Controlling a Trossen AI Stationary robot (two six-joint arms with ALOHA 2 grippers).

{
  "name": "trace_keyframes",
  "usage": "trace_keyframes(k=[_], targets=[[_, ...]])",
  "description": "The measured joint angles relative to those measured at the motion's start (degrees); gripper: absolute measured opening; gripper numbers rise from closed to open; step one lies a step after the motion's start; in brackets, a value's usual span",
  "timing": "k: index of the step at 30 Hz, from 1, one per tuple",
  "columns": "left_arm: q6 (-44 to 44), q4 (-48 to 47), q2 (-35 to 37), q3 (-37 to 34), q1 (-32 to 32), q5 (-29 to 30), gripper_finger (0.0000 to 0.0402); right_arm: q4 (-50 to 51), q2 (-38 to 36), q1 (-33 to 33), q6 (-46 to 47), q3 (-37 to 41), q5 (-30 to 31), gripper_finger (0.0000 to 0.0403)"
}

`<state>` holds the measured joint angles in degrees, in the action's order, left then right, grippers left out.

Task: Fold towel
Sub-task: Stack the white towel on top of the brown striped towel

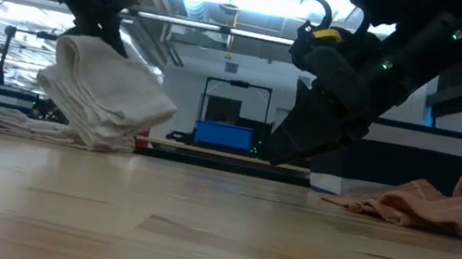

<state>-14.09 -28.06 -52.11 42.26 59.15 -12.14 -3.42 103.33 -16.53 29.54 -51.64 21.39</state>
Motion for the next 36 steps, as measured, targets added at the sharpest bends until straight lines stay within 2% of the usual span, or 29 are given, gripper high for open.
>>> trace_keyframes(k=[2,7,14,18,21,24,29,36], targets=[[-0.88,-0.16,1.25,0.00,1.31,-0.56,0.0024,0.00,0.00,0.00,0.00,0.00,-0.02,0.0214],[-5.42,4.62,4.44,0.02,2.19,-8.20,0.0027,0.02,0.00,0.00,0.00,0.00,-0.59,0.0214],[-7.71,7.04,5.63,0.04,2.10,-13.22,0.0023,0.00,0.00,0.00,0.00,0.00,-0.59,0.0214],[-5.46,4.37,5.62,0.04,3.25,-8.43,0.0026,-0.02,0.00,0.00,0.04,0.00,-0.61,0.0214],[-3.78,2.83,5.53,-0.65,4.94,-7.42,0.0025,-0.02,0.00,0.00,0.06,0.00,-0.86,0.0214],[-0.77,-0.94,4.97,-2.17,6.44,-2.53,0.0025,-0.02,0.00,0.00,0.08,0.00,-0.83,0.0214],[-0.21,1.40,4.09,-3.19,6.50,-1.33,0.0036,0.02,0.00,0.00,0.11,0.00,-0.64,0.0214],[4.21,-1.39,3.87,-3.32,5.66,-0.90,0.0039,0.02,-0.02,-0.02,0.17,0.00,-1.66,0.0214]])
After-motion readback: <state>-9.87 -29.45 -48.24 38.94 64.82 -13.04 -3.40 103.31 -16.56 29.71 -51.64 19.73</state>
